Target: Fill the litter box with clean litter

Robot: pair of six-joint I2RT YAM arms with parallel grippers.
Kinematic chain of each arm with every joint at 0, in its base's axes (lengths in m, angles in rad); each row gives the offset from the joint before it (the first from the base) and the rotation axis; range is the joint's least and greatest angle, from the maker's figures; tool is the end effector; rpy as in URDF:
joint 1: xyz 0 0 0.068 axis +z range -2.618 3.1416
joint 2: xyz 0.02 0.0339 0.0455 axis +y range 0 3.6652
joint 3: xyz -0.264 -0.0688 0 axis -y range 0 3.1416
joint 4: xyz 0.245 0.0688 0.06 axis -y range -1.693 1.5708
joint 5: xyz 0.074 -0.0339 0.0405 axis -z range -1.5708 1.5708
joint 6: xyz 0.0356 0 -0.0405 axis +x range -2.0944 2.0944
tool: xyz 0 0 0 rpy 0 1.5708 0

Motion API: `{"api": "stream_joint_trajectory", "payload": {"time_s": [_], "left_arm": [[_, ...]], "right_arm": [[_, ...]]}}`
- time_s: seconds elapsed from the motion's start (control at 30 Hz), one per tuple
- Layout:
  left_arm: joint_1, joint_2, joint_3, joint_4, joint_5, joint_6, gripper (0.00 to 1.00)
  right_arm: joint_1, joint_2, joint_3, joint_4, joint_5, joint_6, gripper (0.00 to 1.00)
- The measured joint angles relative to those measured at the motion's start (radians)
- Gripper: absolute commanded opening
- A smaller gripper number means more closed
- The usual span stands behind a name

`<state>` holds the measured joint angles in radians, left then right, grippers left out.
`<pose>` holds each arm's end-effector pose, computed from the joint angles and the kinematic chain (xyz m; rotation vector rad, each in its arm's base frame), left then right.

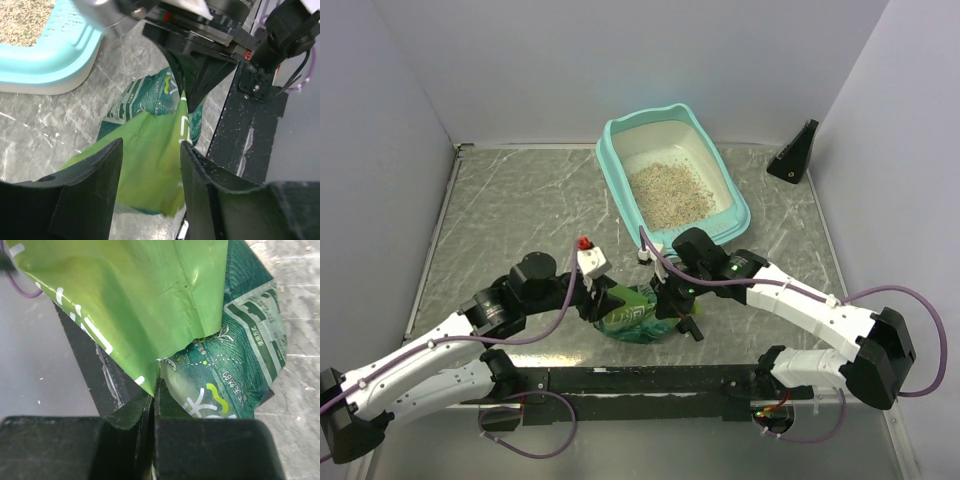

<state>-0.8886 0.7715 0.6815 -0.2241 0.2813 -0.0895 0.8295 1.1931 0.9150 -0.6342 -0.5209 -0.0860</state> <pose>0.1077 -0.1483 0.3019 0.9536 1.7371 -0.9192 0.1482 0.1882 0.2664 -1.3365 2.1870 0.9506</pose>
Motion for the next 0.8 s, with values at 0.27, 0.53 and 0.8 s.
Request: {"api": "stream_joint_trajectory", "payload": {"time_s": [0.27,0.53,0.8], "left_arm": [[-0.106,0.093,-0.002,0.037,-0.06,0.062,0.59],[-0.129,0.114,-0.003,0.04,-0.034,0.098,0.62],[-0.174,0.14,-0.023,0.043,-0.002,0.097,0.61]], "right_arm": [[-0.001,0.007,0.0,-0.002,-0.023,0.0,0.0],[-0.002,0.006,-0.001,-0.002,-0.023,0.0,0.0],[-0.002,0.002,-0.001,-0.002,-0.023,0.0,0.0]]}}
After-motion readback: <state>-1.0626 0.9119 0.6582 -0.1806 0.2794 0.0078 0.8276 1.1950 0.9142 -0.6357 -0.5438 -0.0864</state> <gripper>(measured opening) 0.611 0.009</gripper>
